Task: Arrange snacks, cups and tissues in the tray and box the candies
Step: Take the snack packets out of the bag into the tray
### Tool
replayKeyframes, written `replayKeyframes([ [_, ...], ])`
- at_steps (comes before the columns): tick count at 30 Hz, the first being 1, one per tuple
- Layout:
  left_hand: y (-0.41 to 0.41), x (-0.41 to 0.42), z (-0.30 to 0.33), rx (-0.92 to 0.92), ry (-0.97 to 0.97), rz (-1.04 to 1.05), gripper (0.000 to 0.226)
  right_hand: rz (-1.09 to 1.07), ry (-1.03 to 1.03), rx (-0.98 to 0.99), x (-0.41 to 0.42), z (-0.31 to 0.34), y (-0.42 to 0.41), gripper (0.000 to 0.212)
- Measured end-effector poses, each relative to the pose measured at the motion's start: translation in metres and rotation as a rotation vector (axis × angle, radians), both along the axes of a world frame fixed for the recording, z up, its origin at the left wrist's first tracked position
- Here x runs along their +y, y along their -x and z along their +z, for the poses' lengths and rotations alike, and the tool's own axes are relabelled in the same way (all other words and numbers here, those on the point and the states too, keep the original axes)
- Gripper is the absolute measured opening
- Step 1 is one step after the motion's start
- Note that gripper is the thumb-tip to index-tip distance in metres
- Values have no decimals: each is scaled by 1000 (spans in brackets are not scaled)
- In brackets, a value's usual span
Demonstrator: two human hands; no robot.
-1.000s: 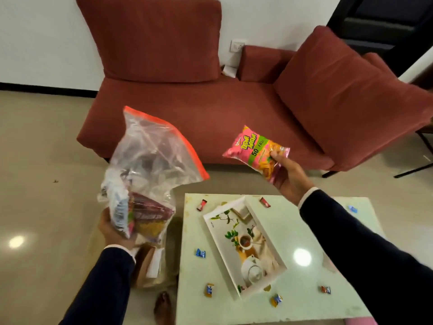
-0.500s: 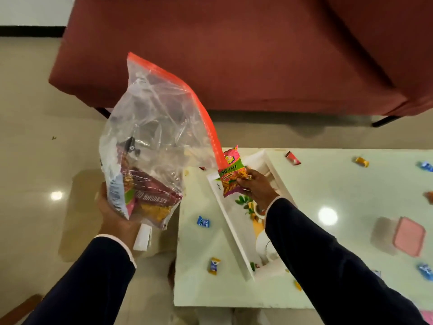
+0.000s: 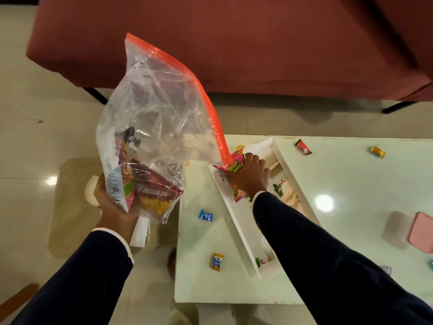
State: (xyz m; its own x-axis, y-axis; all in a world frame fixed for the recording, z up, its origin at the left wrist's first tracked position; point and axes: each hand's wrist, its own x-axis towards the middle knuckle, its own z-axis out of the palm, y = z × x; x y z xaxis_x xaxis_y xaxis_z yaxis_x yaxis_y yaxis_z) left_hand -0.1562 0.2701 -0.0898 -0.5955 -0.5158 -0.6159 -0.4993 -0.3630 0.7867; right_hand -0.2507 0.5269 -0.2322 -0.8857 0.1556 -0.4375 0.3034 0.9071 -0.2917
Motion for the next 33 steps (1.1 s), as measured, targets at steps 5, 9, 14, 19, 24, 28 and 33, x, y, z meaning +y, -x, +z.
replayKeyframes([
  [5, -10, -14, -3, -10, -24, -100, 79, -145, 176, 117, -19, 11, 6, 65],
  [9, -8, -24, -21, -20, 14, -75, 61, -126, 228, 213, -30, 17, 11, 58],
  [14, -2, -29, -23, -17, -118, 145, 56, -115, 238, 122, -27, 9, 12, 77],
  [19, -6, -29, -21, 22, 40, -159, 129, -15, 257, 32, -14, 11, 7, 99],
  [24, 4, -43, -34, -18, -101, -53, 97, -293, 652, 393, 3, 106, 29, 54],
  [28, 24, -37, -33, 7, -315, -26, 36, 113, 799, 553, 11, 219, 30, 14],
  [33, 39, -20, -17, -3, -422, -87, 38, 497, 657, 140, 3, 258, 20, 26],
])
